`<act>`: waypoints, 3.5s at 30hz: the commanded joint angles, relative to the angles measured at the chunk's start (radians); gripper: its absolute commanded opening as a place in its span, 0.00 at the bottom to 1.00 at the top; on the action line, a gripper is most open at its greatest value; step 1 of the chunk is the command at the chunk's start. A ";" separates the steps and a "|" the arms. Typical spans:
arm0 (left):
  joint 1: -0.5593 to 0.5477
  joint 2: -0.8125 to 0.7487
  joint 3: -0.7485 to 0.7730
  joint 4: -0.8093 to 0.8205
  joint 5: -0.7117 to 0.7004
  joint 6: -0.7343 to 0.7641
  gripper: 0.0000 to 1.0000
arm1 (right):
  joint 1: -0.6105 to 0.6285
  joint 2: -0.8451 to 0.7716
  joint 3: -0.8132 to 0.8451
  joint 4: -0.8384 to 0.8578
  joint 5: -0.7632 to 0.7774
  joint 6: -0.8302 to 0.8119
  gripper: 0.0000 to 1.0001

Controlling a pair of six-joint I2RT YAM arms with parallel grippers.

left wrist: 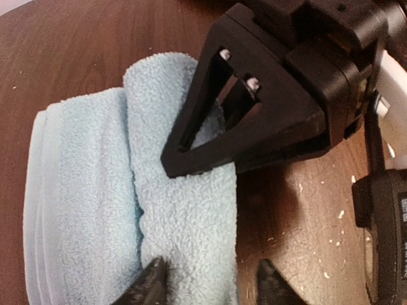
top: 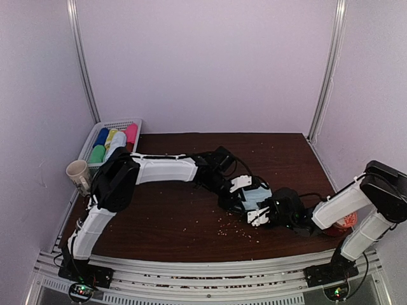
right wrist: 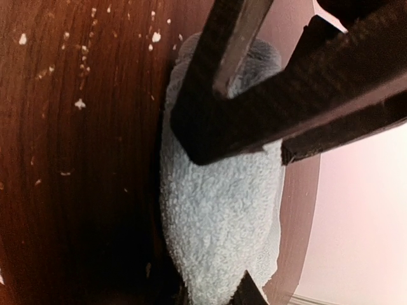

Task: Roll the towels
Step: Roll the towel at the center of the board.

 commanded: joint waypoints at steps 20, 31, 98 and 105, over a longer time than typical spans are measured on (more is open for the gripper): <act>-0.024 -0.527 -0.828 0.778 -0.282 0.096 0.92 | -0.194 0.015 0.430 -0.885 -0.498 0.135 0.09; -0.124 -0.477 -0.914 0.981 -0.429 0.296 0.82 | -0.243 0.292 0.783 -1.271 -0.614 0.148 0.10; -0.129 -0.029 -0.189 0.074 -0.407 0.030 0.00 | -0.502 -0.019 0.795 -1.287 -0.599 0.093 0.76; -0.104 0.087 0.000 -0.084 -0.291 -0.102 0.00 | -0.531 -0.264 0.513 -1.084 -0.677 -0.021 0.76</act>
